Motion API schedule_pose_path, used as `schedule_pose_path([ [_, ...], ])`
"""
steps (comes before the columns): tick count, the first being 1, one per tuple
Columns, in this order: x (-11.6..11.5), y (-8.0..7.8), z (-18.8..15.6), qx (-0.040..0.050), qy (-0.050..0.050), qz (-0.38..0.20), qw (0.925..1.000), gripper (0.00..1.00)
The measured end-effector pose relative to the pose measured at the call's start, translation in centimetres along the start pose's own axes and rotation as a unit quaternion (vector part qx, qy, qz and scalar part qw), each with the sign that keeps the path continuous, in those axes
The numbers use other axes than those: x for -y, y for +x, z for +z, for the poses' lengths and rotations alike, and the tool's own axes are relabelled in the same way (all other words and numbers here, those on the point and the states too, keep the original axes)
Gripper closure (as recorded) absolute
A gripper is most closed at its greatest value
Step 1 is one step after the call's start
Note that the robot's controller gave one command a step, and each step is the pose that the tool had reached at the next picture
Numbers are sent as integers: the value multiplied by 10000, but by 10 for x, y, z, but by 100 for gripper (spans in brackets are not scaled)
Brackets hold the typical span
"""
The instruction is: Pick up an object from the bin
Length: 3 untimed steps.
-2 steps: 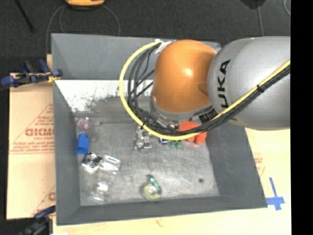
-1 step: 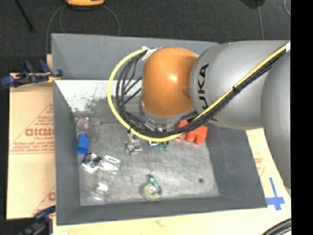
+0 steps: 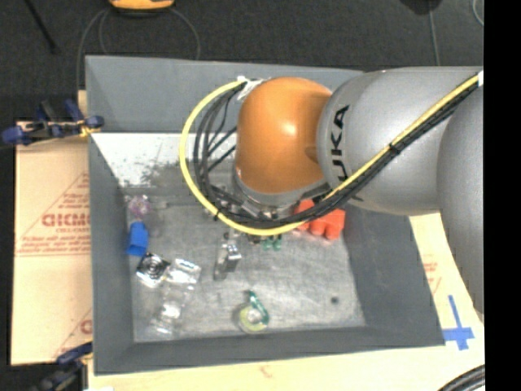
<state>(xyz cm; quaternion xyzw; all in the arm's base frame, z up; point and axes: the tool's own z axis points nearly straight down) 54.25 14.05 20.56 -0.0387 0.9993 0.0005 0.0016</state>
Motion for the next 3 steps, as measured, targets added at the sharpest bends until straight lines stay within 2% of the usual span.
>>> schedule_pose_path([
  [1, -47, 12, 117, 41, 11, -419, 9991, 0],
  [2, -46, 13, 115, 25, 15, -409, 9992, 100],
  [3, -50, 5, -5, 19, -9, -247, 9997, 100],
])
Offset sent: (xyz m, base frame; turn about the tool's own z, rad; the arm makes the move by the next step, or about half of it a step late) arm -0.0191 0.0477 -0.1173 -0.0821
